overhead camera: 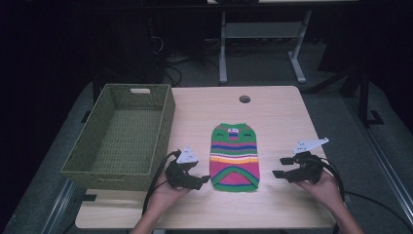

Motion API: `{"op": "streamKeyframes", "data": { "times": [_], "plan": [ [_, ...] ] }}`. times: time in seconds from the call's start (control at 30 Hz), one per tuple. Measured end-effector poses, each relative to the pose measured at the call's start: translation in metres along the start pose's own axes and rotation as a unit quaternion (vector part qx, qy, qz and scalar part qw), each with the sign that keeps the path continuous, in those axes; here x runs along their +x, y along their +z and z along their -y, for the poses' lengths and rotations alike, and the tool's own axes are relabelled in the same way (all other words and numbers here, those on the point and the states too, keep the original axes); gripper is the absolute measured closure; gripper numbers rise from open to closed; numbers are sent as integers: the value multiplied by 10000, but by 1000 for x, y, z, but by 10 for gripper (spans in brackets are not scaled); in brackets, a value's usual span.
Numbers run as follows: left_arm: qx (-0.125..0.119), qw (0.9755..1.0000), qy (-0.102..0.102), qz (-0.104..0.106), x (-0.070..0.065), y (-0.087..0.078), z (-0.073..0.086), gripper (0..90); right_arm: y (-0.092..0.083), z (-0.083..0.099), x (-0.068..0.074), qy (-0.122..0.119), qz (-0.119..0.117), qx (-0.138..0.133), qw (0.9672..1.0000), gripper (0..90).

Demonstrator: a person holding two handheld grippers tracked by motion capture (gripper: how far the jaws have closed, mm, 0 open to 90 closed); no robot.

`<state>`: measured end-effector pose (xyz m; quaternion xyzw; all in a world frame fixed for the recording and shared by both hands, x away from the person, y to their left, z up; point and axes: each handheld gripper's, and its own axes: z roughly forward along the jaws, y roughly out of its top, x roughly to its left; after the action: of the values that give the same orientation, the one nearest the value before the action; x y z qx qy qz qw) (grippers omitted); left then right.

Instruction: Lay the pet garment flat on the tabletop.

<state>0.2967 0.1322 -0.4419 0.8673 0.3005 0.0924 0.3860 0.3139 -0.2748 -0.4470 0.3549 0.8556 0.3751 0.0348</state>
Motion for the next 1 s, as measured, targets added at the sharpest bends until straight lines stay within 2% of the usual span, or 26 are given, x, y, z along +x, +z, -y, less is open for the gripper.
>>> {"op": "streamKeyframes", "data": {
  "times": [0.13, 0.37, 0.7, 1.0],
  "plan": [
    [-16, 10000, -1, -16, -1, -2, 4, 264, -2, 9, -1, 3, 47, 17, 10000, 319],
    [-10, 10000, -4, 13, -5, -5, 8, 256, -6, 24, -2, 185, 37, -2, 9998, 309],
    [31, 9999, -51, -102, -5, -11, 22, 239, -13, 40, 1, 208, 106, -101, 9997, 297],
    [44, 9999, -132, -37, -6, -13, 32, 239, -16, 48, 6, 225, 180, -175, 9994, 286]
  ]
}}
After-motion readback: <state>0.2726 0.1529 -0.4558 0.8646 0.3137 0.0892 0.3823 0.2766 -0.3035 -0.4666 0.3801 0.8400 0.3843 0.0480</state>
